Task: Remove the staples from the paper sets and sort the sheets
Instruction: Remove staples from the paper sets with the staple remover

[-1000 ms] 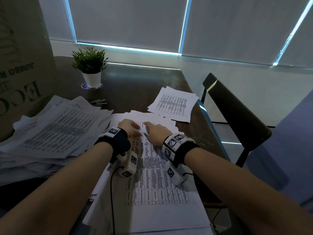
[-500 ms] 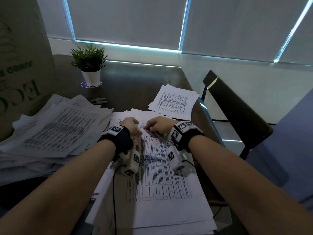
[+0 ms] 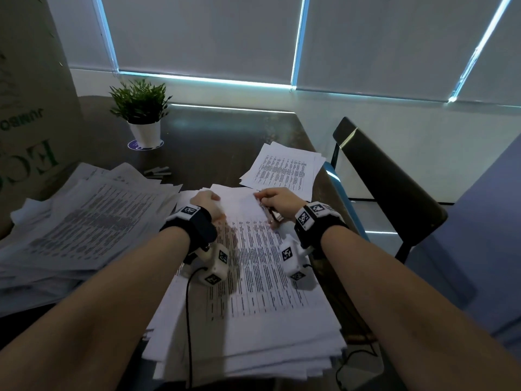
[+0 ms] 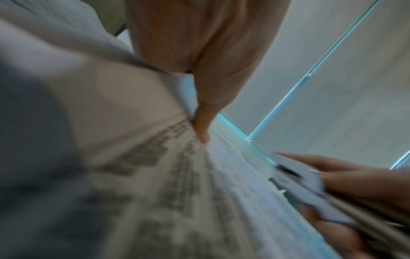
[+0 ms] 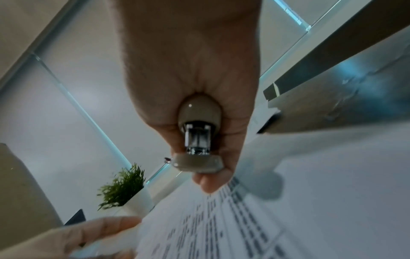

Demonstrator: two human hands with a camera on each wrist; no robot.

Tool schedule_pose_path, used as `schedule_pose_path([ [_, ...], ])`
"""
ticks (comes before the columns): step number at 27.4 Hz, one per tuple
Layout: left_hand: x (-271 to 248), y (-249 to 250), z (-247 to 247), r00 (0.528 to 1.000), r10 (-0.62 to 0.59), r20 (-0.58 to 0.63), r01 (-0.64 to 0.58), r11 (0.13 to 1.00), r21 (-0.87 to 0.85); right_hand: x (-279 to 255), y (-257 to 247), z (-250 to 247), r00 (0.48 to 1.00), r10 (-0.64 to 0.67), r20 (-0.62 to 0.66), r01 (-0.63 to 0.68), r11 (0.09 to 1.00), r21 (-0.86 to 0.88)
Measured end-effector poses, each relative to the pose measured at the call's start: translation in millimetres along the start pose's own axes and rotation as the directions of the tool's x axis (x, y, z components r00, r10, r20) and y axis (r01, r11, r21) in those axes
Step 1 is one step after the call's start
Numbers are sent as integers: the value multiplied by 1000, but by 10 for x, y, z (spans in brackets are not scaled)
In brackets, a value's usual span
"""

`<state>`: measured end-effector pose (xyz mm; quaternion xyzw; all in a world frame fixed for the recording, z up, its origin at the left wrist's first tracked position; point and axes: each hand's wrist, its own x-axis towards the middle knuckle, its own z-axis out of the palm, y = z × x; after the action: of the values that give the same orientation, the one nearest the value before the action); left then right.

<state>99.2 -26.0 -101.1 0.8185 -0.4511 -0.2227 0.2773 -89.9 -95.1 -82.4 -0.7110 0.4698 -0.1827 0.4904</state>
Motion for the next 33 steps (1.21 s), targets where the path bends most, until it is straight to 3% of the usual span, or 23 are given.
schedule_pose_path([
  [4, -16, 45, -45, 999, 28, 20, -32, 982, 186, -124, 27, -397, 990, 1, -138, -46, 944, -327],
  [6, -94, 147, -81, 997, 76, -4, -68, 915, 398, -258, 37, -597, 989, 64, -130, -126, 820, -559],
  [8, -192, 265, -106, 979, 204, -1, -177, 851, 494, -405, 52, -740, 986, 133, -96, -161, 662, -732],
  [9, -264, 330, -107, 955, 290, 65, -284, 823, 492, -463, 77, -787, 985, 155, -80, -161, 623, -765],
  [11, -475, 460, -84, 859, 391, 331, -506, 747, 431, -553, 119, -829, 972, 232, -37, -160, 538, -828],
  [14, -876, 618, 22, 714, 248, 655, -608, 683, 404, -635, 169, -807, 962, 270, -28, -149, 438, -887],
  [17, -1137, 664, 95, 667, 116, 736, -628, 618, 473, -711, 232, -760, 968, 244, -51, -146, 392, -908],
  [21, -1401, 654, 62, 688, 81, 721, -634, 551, 543, -746, 349, -701, 973, 125, -193, -229, 434, -871],
  [24, -1531, 588, 82, 688, 44, 724, -641, 505, 578, -831, 301, -697, 958, 118, -262, -285, 486, -826],
  [29, -1631, 478, 196, 700, 7, 714, -642, 443, 626, -968, 186, -715, 963, 79, -257, -259, 525, -811],
  [33, -1728, 421, 279, 727, 11, 687, -636, 390, 667, -1110, 110, -694, 980, 32, -195, -186, 480, -858],
])
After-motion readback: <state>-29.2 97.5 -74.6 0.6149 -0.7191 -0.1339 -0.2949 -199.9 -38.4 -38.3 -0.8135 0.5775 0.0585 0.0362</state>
